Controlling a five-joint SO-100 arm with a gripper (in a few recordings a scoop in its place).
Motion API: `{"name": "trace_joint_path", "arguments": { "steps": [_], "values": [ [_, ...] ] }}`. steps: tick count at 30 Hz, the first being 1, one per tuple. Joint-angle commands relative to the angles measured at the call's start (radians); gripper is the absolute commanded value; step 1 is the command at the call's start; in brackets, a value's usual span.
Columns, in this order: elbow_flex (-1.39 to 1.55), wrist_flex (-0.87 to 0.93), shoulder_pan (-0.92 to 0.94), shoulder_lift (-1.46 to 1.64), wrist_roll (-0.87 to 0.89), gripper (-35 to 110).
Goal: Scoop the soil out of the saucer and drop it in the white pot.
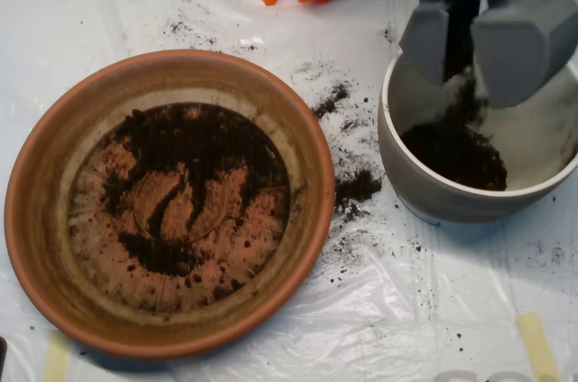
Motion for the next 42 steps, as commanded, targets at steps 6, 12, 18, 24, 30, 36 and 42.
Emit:
{"name": "trace_joint_path", "arguments": {
  "steps": [6, 12, 18, 24, 30, 36, 42],
  "values": [
    [0.054, -0.035, 0.009, 0.072, 0.000, 34],
    [0.098, -0.034, 0.046, 0.120, 0.005, 35],
    [0.048, -0.008, 0.193, 0.160, 0.092, 36],
    [0.046, -0.002, 0.419, 0.189, 0.192, 36],
    [0.173, -0.031, 0.653, 0.259, 0.204, 36],
    [0.374, -0.110, 0.815, 0.262, 0.117, 43],
    [0.548, -0.184, 0.881, 0.178, 0.055, 50]
  ]
}}
